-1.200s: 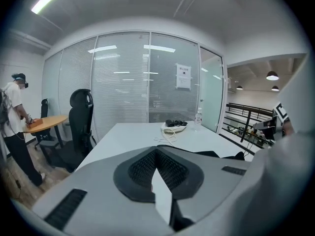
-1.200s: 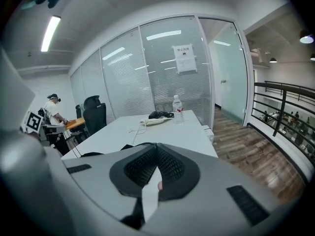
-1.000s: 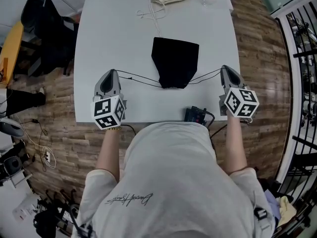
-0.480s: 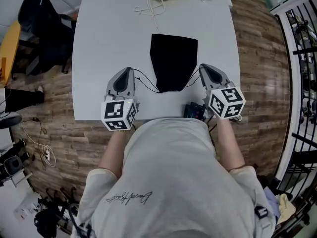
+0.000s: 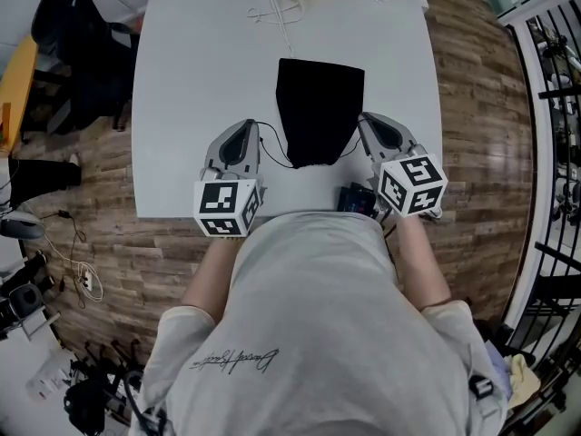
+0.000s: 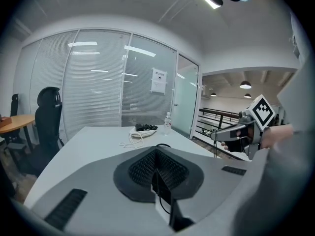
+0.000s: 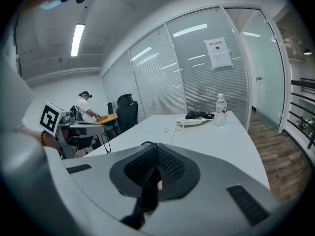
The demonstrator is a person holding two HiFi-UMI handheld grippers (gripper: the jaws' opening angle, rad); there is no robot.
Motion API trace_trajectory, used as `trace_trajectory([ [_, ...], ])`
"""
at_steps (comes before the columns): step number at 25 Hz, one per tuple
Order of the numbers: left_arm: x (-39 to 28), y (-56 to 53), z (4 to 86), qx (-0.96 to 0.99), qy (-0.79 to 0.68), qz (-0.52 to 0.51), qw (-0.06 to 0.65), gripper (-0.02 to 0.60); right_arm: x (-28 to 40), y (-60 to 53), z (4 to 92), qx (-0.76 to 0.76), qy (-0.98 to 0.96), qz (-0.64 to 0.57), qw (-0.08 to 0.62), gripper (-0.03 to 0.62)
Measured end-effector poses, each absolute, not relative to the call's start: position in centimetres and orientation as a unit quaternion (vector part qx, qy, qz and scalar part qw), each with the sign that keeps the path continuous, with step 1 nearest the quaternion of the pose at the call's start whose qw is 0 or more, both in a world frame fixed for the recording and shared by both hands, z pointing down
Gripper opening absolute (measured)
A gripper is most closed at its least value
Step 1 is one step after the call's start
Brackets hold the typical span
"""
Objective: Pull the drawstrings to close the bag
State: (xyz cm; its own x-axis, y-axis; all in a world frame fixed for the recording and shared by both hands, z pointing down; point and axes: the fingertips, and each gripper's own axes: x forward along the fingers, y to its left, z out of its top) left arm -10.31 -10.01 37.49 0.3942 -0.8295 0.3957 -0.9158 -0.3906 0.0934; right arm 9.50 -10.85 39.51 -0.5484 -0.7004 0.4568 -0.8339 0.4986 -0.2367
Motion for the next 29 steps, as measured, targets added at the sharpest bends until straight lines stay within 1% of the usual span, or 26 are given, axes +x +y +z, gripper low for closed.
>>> trace_trajectory([
  [6, -10.16, -10.44, 37.31, 0.823, -0.528, 0.140, 0.155, 0.011, 9.25, -10.97, 39.75, 0.445, -0.854, 0.216, 0.162, 0.023],
  [29, -10.44, -11.04, 37.38, 0.826, -0.522, 0.133, 0.166, 0.011, 8.78, -11.14, 39.86, 0.450, -0.851, 0.220, 0.156, 0.023],
])
